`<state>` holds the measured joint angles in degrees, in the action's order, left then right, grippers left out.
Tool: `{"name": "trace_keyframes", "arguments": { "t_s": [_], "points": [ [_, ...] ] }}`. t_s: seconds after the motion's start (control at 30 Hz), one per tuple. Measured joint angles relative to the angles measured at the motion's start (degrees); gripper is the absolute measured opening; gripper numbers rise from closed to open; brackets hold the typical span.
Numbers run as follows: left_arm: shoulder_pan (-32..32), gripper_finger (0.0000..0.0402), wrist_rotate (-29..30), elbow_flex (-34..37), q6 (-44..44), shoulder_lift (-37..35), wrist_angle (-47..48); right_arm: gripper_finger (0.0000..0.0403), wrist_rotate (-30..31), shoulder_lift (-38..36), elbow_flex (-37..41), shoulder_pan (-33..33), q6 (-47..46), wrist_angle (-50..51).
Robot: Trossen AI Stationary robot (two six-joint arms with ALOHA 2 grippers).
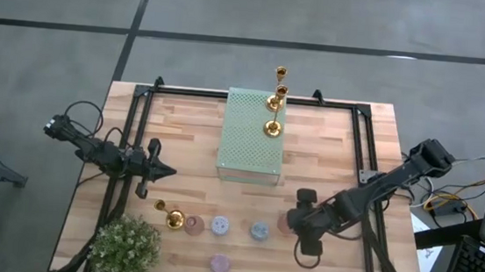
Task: Pick & Place candle stick holders
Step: Move the pink candle holders to the center
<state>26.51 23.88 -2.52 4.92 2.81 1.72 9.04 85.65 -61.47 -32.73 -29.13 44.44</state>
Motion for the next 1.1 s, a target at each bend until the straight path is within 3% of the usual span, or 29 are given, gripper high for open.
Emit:
{"name": "trace_keyframes", "arguments": {
  "t_s": [0.73,0.87,1.1],
  "points": [
    [0.00,0.0012,0.00,0.00,-0.02,0.02,0.00,0.0213,0.33,6.25,-0.02,-0.31,-0.48,0.17],
    [0.02,0.0012,0.01,0.01,0.00,0.01,0.00,0.0184,0.17,6.01,0.00,-0.29,-0.50,0.18],
    [0.01,0.0012,0.00,0.01,-0.01,0.00,0.01,0.0094,0.33,6.53,-0.08,-0.27,0.26,0.12]
  ]
}}
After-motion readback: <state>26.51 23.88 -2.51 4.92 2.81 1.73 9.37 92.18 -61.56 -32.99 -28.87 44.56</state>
